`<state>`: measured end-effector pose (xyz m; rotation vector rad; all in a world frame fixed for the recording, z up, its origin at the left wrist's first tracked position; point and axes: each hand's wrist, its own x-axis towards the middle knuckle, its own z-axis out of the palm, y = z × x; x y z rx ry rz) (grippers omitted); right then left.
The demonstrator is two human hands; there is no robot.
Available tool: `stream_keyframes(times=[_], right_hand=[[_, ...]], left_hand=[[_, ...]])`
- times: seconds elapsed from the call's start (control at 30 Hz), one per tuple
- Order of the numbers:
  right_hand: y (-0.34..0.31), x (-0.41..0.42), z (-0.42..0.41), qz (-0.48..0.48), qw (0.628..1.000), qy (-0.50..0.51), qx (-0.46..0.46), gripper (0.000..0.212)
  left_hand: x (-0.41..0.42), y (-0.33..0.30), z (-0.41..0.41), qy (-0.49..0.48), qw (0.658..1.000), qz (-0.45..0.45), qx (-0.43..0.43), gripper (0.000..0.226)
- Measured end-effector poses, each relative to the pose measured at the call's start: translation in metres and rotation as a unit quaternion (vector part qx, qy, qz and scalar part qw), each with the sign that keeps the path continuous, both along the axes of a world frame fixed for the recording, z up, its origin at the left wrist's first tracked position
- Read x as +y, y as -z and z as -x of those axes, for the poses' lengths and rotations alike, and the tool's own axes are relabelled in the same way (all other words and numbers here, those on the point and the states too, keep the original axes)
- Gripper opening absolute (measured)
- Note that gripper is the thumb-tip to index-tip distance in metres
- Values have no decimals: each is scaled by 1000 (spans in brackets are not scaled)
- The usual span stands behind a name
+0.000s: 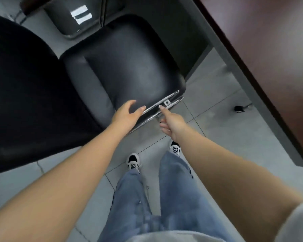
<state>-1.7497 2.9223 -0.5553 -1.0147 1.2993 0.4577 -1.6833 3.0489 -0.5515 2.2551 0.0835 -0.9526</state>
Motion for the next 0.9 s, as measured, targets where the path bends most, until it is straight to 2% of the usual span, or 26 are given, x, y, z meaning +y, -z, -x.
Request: stream_keyframes(times=[0.13, 0.2, 0.33, 0.53, 0.73, 0.8, 0.9], right_hand=[[20, -15, -20, -137, 983, 111, -40, 30], [26, -22, -26, -182, 974, 127, -44, 29], [20, -31, -33, -163, 984, 72, -12, 32], [6, -45, -46, -139, 988, 63, -12, 32], [14, -54, -26, -118, 991, 63, 25, 32], [14, -55, -22, -107, 993, 53, 24, 32], [9, -56, -18, -83, 995, 40, 30, 28]], left_hand=[[-13, 20, -8, 12, 995, -21, 96, 30], [-17, 23, -13, -4, 993, -17, 113, 25], [-21, 15, -19, 10, 993, -19, 116, 24], [-35, 9, -23, -14, 996, -4, 89, 24], [-46, 20, 2, -35, 993, 2, 112, 26], [-46, 19, 12, -64, 992, 27, 100, 26], [-40, 10, 21, -158, 983, 67, 68, 26]])
